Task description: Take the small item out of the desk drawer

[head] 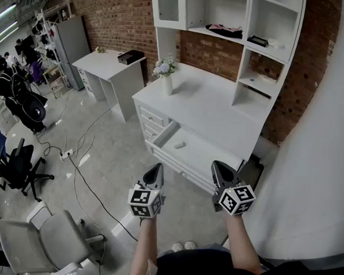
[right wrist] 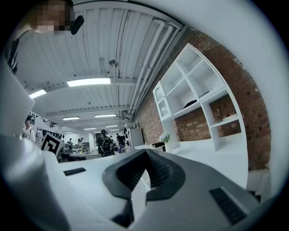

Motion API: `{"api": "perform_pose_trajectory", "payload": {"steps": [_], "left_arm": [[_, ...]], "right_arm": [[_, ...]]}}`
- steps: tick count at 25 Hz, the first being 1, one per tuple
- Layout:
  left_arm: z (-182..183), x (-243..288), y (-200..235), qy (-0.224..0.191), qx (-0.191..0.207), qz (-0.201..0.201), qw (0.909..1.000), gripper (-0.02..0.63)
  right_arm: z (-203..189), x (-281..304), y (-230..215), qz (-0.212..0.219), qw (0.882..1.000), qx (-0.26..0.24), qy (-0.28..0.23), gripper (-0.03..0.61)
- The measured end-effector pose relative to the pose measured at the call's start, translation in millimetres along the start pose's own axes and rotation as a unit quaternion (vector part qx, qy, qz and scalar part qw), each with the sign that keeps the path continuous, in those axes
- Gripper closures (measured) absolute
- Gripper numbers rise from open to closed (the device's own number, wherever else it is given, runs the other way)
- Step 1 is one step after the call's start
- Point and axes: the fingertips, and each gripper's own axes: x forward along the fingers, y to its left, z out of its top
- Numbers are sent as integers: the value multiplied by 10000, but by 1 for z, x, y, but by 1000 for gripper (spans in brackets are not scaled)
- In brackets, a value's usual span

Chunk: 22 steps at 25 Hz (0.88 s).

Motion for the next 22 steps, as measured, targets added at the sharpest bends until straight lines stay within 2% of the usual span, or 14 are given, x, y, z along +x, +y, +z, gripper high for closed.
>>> {"api": "perform_pose_trajectory", "payload": {"steps": [12, 22], "left_arm": [[-9, 6, -3, 85, -49, -3, 10000, 604], [-19, 5, -4, 168, -110, -19, 9998, 604]], "right_arm": [[0, 0, -2, 54, 10000, 36, -20, 581], [-10, -2, 8, 121, 9998, -150, 41, 580]]}}
